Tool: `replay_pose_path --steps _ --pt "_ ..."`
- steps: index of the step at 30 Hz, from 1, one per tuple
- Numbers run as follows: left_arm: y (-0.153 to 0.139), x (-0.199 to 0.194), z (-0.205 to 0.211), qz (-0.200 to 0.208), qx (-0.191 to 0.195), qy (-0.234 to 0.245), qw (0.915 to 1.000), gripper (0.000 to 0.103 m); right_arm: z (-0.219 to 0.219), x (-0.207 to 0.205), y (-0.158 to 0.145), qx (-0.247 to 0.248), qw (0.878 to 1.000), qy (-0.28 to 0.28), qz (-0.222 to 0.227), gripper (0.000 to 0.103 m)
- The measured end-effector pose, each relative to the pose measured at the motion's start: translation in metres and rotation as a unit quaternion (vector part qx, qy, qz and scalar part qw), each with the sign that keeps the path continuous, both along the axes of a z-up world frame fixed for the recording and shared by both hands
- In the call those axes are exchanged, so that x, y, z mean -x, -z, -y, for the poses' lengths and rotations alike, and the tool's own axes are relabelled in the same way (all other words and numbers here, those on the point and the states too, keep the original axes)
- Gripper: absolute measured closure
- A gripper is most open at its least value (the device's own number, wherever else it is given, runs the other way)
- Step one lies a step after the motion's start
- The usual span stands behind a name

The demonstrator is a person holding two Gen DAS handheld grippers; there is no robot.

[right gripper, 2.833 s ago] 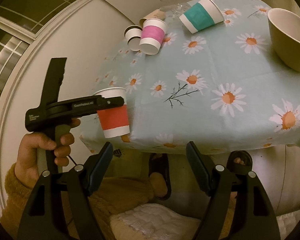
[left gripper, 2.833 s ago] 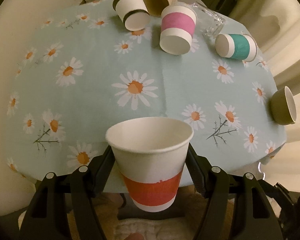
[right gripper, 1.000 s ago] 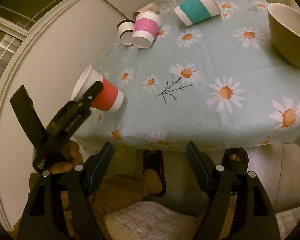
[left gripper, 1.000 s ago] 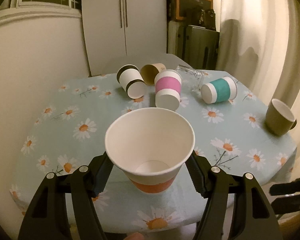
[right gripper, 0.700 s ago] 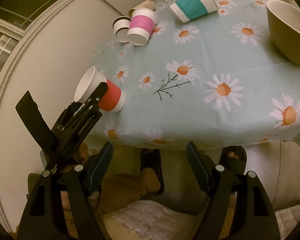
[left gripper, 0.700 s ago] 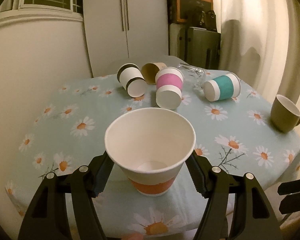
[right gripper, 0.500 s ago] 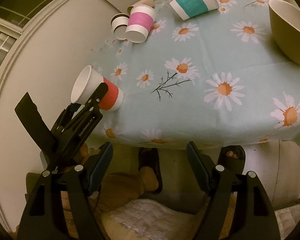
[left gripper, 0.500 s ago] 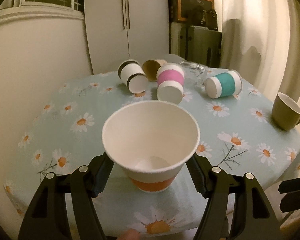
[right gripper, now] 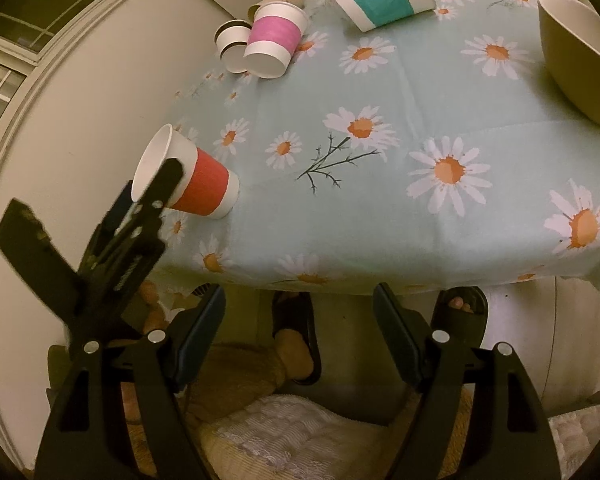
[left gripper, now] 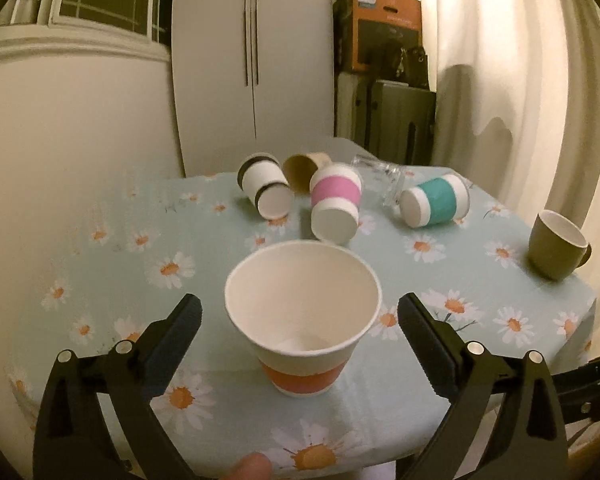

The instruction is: Flip cup upright

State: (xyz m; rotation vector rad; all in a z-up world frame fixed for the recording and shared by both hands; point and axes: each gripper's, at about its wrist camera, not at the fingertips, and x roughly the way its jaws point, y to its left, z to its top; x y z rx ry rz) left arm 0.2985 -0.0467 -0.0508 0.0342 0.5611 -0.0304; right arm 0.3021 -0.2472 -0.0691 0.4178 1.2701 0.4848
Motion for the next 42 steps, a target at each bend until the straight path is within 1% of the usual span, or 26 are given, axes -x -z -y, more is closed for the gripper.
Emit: replay_pose_path --steps 2,8,12,15,18,19,20,23,26,27,29,35,37,39,41,42 --pt "-0.006 0.007 0.001 0.007 -0.008 0.002 0.9999 0.007 0.002 0.001 0.0 0.002 1.0 0.004 0.001 0.027" --pt "-0.028 0.032 -0.007 0.019 0.001 0.005 0.9998 0.007 0.004 0.005 -0.003 0.004 1.0 0.01 0.011 0.027" --pt "-0.04 0.05 -0.009 0.019 0.0 0.012 0.9997 0.007 0.003 0.01 -0.006 0.006 1.0 0.011 0.021 0.027" --pt "-0.049 0.069 -0.01 0.031 -0.007 0.013 0.9994 0.007 0.002 0.015 -0.008 0.012 0.999 0.016 0.029 0.027" --pt "-0.057 0.088 -0.012 0.033 -0.006 0.022 0.9992 0.007 0.003 0.023 -0.012 0.017 0.999 0.025 0.044 0.027" --pt "-0.059 0.094 -0.013 0.035 -0.007 0.023 0.9991 0.007 0.003 0.027 -0.015 0.018 0.998 0.026 0.051 0.026" --pt "-0.061 0.099 -0.014 0.037 -0.007 0.024 0.999 0.007 0.003 0.029 -0.017 0.019 0.998 0.027 0.057 0.022" --pt "-0.067 0.116 -0.015 0.043 -0.011 0.025 0.9987 0.007 -0.003 0.039 -0.026 0.035 0.995 0.026 0.087 0.019" --pt "-0.07 0.13 -0.015 0.046 -0.014 0.025 0.9985 0.007 -0.012 0.051 -0.036 0.057 0.99 0.023 0.124 0.019" --pt "-0.072 0.137 -0.015 0.047 -0.012 0.028 0.9984 0.007 -0.014 0.056 -0.04 0.059 0.989 0.023 0.137 0.019" --pt "-0.074 0.148 -0.015 0.051 -0.017 0.028 0.9982 0.007 -0.018 0.065 -0.045 0.061 0.986 0.023 0.155 0.013" --pt "-0.075 0.181 -0.018 0.065 -0.016 0.032 0.9972 0.007 -0.024 0.1 -0.059 0.071 0.976 0.026 0.206 0.012" --pt "-0.073 0.189 -0.022 0.066 -0.013 0.031 0.9973 0.007 -0.026 0.115 -0.065 0.074 0.971 0.026 0.226 0.008" --pt "-0.071 0.197 -0.028 0.065 -0.007 0.028 0.9975 0.007 -0.029 0.134 -0.072 0.084 0.963 0.025 0.255 0.007" --pt "-0.067 0.203 -0.034 0.064 0.002 0.025 0.9976 0.007 -0.033 0.149 -0.077 0.104 0.954 0.023 0.281 0.007" --pt "-0.066 0.206 -0.037 0.064 0.005 0.023 0.9977 0.007 -0.037 0.158 -0.079 0.118 0.947 0.019 0.298 0.007"
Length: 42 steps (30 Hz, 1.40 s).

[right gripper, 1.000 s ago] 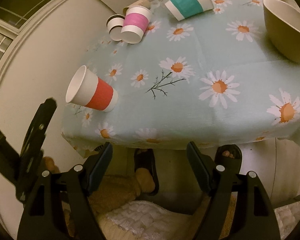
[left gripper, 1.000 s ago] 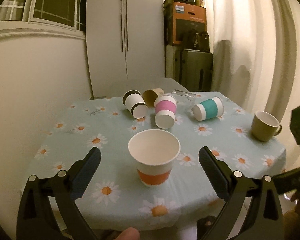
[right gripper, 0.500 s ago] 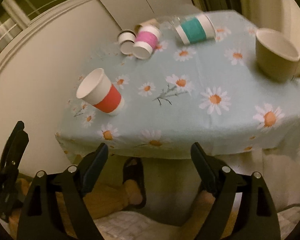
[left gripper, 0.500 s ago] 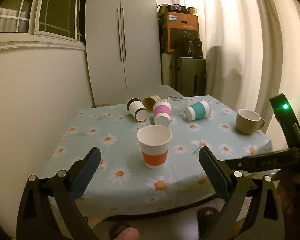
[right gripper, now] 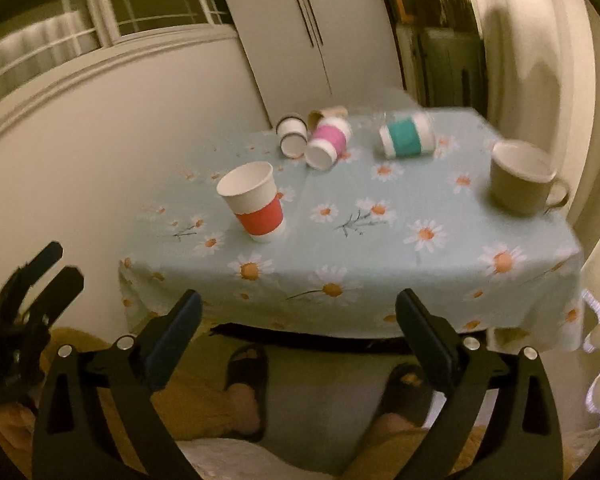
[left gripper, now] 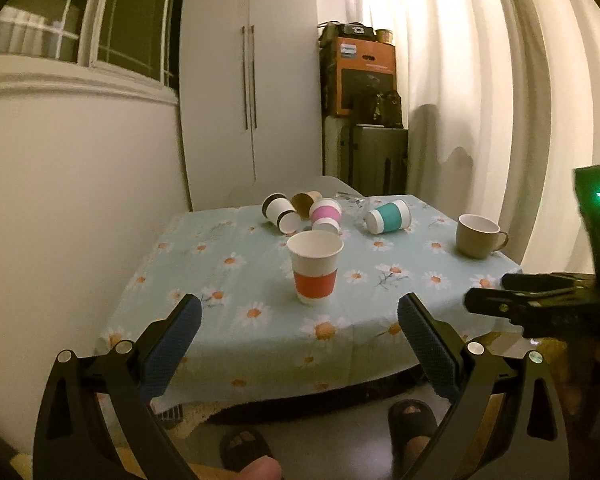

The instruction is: Flip cup upright

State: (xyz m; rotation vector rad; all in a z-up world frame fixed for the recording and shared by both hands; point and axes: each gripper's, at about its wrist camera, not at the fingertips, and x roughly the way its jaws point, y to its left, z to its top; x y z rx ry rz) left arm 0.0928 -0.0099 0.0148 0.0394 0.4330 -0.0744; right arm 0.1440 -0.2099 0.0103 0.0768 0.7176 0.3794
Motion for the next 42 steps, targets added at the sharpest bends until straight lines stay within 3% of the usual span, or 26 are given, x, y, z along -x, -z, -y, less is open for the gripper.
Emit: replay_pose_path --steps 5,14,29,42 --pt "0.009 0.014 -0.01 -0.003 0.017 -0.005 0.9998 0.007 -0.009 0.029 -0.006 0.034 0.998 -0.009 0.045 0.006" --pt "0.013 0.044 -0.015 0.026 0.012 -0.015 0.9995 0.007 0.0 0.059 -0.01 0.017 0.997 -0.019 0.068 0.006" --pt "0.018 0.077 -0.004 0.044 -0.008 0.011 0.999 0.007 0.011 0.089 -0.011 0.003 0.997 -0.004 0.071 0.005" --pt "0.02 0.078 -0.01 0.04 0.003 0.005 0.9992 0.007 0.008 0.09 -0.005 0.013 0.998 -0.005 0.062 0.005"
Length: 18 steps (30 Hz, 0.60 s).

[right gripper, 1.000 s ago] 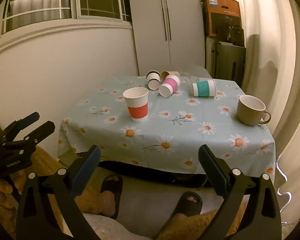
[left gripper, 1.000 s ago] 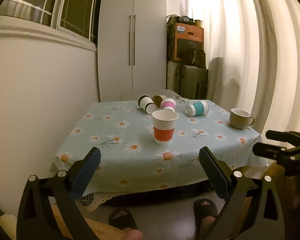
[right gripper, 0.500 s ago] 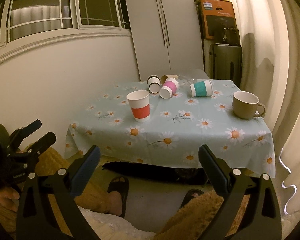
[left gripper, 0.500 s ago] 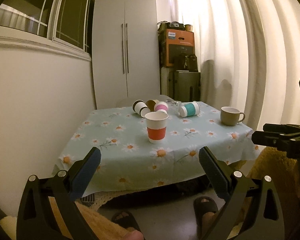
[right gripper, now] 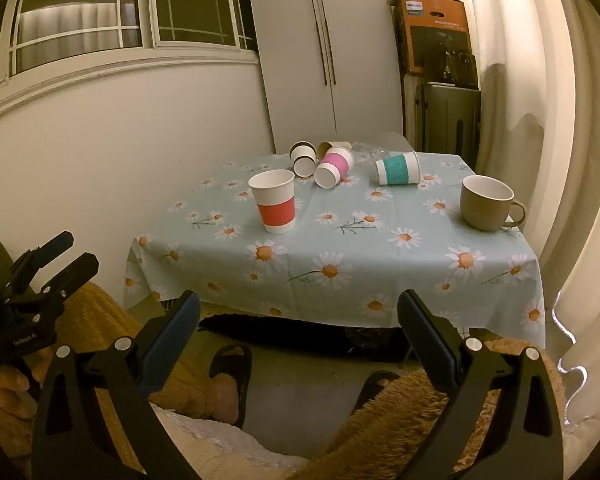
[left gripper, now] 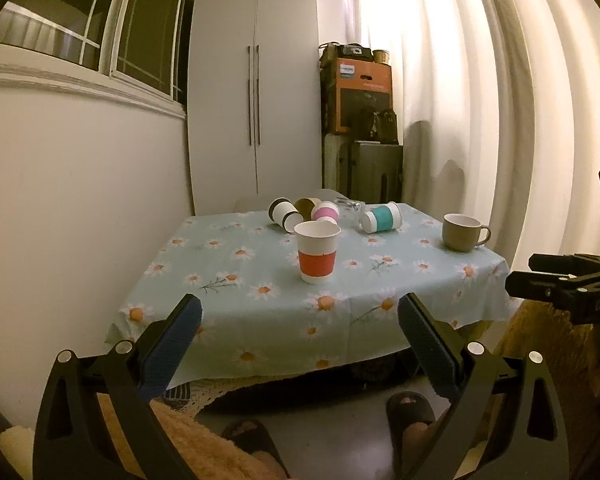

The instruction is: Flip cup upright

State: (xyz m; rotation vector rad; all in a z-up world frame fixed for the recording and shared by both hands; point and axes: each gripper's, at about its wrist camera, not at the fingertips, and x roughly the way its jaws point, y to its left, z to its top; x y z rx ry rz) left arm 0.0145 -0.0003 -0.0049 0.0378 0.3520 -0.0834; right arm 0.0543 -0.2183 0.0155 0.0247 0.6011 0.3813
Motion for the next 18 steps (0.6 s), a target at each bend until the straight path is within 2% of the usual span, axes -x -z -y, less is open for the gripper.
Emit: replay_pose_path --steps 18 --pt "0.001 0.0019 0.002 0.001 -0.003 -0.004 1.0 0.007 0.0009 -0.0014 0.0004 -0.001 1.0 0.002 -0.003 0.005"
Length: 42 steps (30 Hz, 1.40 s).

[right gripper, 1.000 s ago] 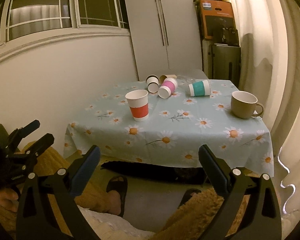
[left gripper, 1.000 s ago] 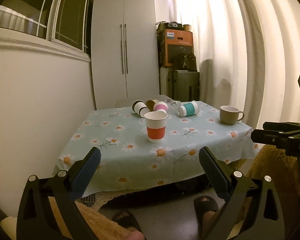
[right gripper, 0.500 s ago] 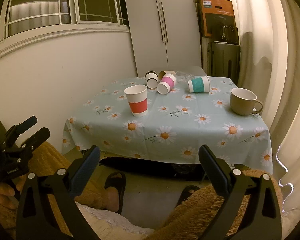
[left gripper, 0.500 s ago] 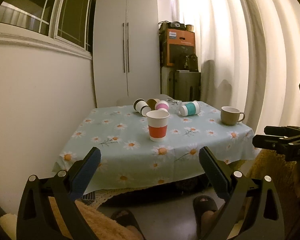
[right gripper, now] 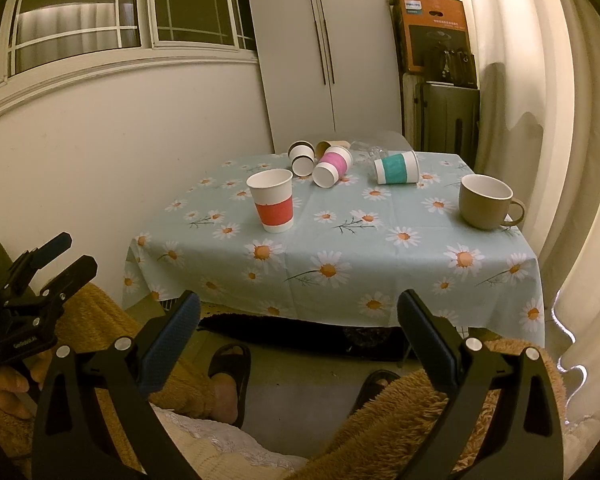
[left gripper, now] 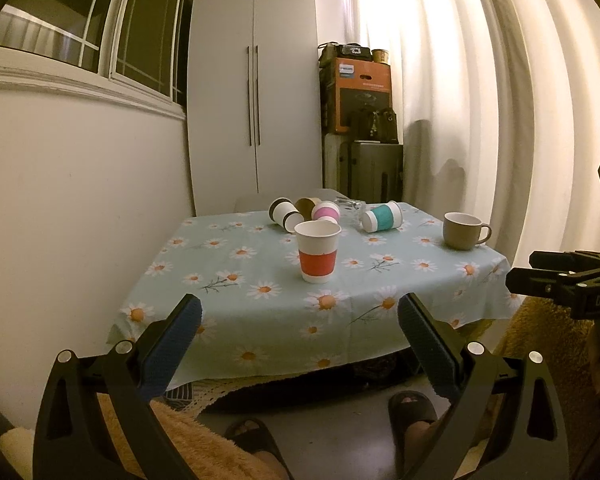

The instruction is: Flip cup upright

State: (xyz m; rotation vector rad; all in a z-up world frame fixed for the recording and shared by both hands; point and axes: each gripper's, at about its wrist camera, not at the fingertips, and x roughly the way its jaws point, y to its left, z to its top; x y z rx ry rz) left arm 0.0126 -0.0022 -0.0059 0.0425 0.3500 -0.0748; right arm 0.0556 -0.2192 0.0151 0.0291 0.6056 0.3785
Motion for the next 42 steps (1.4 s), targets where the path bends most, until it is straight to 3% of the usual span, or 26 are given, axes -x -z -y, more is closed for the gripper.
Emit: replay_pose_path --steps 42 --pt "-0.0027 0.0022 -0.0002 0.005 -0.002 0.001 1.0 0.007 0.0015 -0.0003 0.0015 0.0 1.0 -0.001 -0.002 0.005"
